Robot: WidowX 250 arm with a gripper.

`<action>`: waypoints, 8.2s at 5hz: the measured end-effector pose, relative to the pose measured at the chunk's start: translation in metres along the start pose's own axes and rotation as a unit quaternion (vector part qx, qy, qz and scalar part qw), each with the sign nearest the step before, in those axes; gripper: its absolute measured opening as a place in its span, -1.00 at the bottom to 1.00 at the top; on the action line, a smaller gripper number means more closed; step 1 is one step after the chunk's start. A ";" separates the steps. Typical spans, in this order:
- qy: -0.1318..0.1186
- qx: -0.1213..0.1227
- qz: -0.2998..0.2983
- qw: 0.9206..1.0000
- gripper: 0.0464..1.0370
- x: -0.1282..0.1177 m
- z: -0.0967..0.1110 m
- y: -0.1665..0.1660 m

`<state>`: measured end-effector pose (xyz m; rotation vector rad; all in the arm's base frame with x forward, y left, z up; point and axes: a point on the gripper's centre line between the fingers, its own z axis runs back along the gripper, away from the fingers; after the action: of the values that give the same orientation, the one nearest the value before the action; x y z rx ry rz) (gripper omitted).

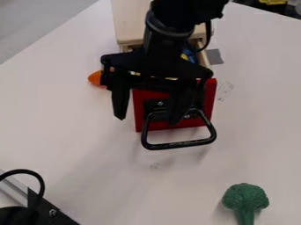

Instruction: Move the yellow object to the left side of the table

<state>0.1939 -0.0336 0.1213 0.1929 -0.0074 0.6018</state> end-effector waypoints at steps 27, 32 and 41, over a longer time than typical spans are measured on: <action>-0.074 -0.067 -0.153 0.983 0.90 0.106 -0.022 -0.013; -0.045 -0.044 -0.145 0.987 0.90 0.136 -0.063 -0.021; 0.024 -0.096 -0.036 0.994 0.13 0.159 -0.014 0.040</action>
<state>0.3019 0.0906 0.1247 -0.0085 -0.0127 0.5304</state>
